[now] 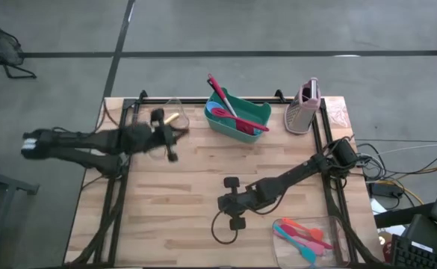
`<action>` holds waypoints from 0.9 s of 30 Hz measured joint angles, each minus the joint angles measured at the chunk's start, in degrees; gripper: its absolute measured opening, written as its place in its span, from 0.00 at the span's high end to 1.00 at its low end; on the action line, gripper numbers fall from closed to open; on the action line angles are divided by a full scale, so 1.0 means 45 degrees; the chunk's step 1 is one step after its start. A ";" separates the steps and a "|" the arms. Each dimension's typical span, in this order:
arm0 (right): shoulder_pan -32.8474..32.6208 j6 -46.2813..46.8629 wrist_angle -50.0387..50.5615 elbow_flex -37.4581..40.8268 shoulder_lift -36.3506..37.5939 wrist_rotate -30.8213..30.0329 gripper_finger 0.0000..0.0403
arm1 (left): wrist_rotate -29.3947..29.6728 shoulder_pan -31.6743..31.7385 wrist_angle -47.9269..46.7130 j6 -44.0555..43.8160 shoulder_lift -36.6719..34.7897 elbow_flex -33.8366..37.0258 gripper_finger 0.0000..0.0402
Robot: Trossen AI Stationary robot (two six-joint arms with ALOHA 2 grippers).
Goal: Pick & Place Kitchen Items
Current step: Put the orange table knife into the top transparent bin, then return to Home Position
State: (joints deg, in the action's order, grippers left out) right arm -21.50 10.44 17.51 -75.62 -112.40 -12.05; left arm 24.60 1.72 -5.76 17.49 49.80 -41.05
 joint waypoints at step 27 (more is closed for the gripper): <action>0.1508 -0.2009 -0.0339 -0.0001 0.0034 -0.0026 0.98 | -0.6216 0.7853 -0.0151 -0.2149 0.1618 0.1313 0.75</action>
State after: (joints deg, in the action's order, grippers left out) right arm -14.71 1.40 15.99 -75.62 -112.25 -12.16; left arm -3.38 37.06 -6.44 7.82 57.08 -35.14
